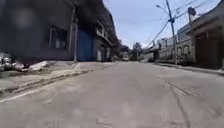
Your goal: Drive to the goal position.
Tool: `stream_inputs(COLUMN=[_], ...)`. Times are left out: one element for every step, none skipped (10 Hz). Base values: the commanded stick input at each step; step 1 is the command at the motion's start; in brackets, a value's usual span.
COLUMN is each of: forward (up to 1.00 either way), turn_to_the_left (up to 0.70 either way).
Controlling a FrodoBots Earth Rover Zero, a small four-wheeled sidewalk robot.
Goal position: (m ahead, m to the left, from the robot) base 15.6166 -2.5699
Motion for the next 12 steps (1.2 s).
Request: stream_inputs(forward=[1.0,1.0,1.0,1.0,1.0,1.0,1.0,1.0,1.0,1.0,1.0,1.0], turn_to_the_left=[0.0,0.0,0.0,0.0,0.0,0.0,0.0,0.0,0.0,0.0,0.0,0.0])
